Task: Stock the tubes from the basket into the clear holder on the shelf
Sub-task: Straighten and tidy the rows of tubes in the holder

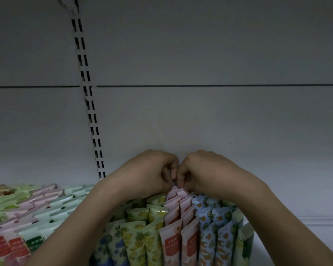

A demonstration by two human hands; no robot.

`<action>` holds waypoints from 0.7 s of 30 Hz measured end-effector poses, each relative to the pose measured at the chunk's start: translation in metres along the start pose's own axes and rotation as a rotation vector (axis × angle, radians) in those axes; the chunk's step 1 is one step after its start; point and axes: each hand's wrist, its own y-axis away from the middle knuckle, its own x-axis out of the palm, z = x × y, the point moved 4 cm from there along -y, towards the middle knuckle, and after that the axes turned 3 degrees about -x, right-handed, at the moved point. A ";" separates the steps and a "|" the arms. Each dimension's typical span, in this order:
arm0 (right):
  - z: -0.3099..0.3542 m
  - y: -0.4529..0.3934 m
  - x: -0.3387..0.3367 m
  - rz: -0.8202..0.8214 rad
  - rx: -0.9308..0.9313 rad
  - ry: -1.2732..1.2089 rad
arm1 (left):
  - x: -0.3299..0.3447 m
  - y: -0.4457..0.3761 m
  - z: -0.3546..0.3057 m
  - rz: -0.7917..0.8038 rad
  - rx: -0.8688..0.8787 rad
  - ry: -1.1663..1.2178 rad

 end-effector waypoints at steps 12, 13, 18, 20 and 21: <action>-0.011 0.010 -0.016 0.068 -0.056 -0.285 | -0.017 0.014 -0.006 0.092 0.017 -0.005; -0.011 0.010 -0.014 0.095 -0.054 -0.286 | -0.015 0.015 -0.006 0.122 0.016 0.003; -0.007 0.010 -0.008 0.152 -0.055 -0.275 | -0.006 0.016 -0.006 0.211 -0.012 0.009; -0.005 0.009 -0.007 0.158 -0.066 -0.271 | -0.003 0.015 -0.006 0.219 -0.017 -0.007; -0.004 0.009 -0.006 0.159 -0.067 -0.274 | -0.003 0.015 -0.007 0.215 -0.015 -0.020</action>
